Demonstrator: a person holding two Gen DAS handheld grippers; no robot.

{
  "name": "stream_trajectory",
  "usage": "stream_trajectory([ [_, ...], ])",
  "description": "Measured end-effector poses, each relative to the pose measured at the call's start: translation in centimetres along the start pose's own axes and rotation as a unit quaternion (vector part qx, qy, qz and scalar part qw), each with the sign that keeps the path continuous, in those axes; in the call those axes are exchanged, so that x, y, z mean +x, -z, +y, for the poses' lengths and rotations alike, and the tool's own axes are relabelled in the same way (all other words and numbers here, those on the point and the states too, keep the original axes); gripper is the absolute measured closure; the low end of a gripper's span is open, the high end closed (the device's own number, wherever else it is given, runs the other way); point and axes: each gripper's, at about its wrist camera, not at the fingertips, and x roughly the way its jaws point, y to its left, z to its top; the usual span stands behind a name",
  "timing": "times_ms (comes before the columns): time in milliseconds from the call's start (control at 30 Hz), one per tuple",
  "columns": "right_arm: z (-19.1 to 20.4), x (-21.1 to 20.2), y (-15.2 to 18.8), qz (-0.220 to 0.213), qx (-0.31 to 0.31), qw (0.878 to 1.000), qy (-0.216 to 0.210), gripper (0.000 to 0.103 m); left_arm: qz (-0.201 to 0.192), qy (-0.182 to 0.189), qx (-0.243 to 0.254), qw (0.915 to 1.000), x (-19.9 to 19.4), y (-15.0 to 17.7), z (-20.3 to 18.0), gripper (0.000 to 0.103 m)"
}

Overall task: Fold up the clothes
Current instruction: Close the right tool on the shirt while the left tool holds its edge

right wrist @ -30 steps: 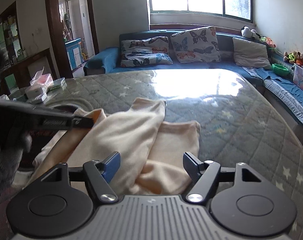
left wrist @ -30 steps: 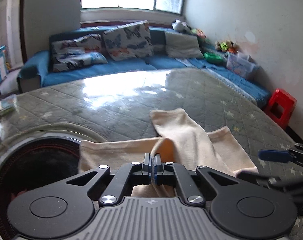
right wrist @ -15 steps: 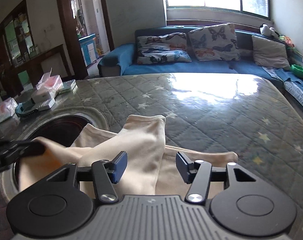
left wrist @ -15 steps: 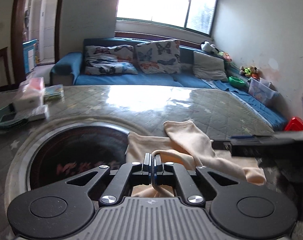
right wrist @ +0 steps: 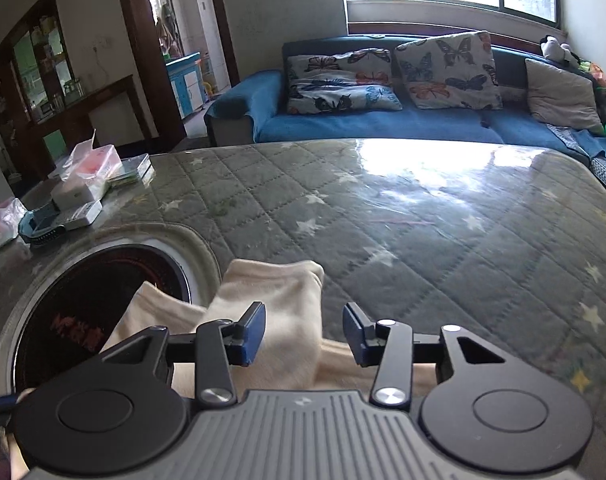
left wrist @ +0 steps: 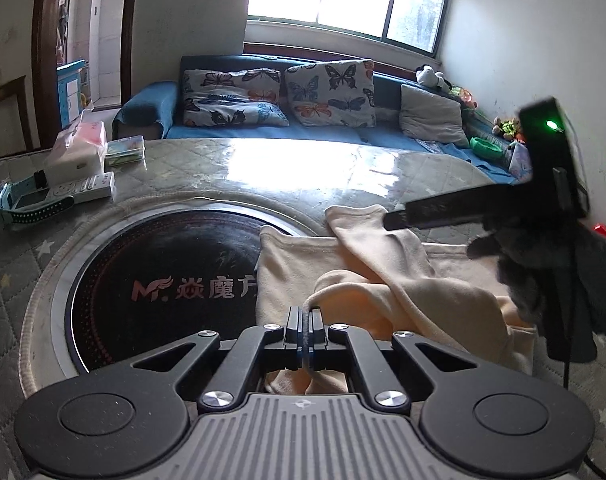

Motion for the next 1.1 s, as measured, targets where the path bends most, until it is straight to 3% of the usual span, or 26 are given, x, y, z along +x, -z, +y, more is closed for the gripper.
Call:
stream_trajectory([
  [233, 0.7, 2.8, -0.4, 0.024, -0.01, 1.0, -0.002, 0.076, 0.005, -0.005, 0.021, 0.9997, 0.8, -0.2, -0.3, 0.097],
  [333, 0.6, 2.5, -0.2, 0.013, -0.009, 1.0, 0.004, 0.094, 0.004, 0.001, 0.031, 0.9995, 1.2, -0.4, -0.4, 0.097],
  [500, 0.1, 0.2, 0.2, -0.018, 0.0, 1.0, 0.007, 0.097, -0.008, 0.003, 0.044, 0.999, 1.3, -0.5, -0.6, 0.099],
  [833, -2.8, -11.9, 2.5, -0.133, 0.025, 0.99, 0.029, 0.098, -0.061, -0.015, 0.002, 0.998, -3.3, -0.8, 1.1, 0.1],
  [1100, -7.0, -20.7, 7.0, -0.186, 0.067, 0.977, 0.08, 0.098, -0.095, -0.053, -0.023, 0.9938, -8.9, 0.9, 3.7, 0.1],
])
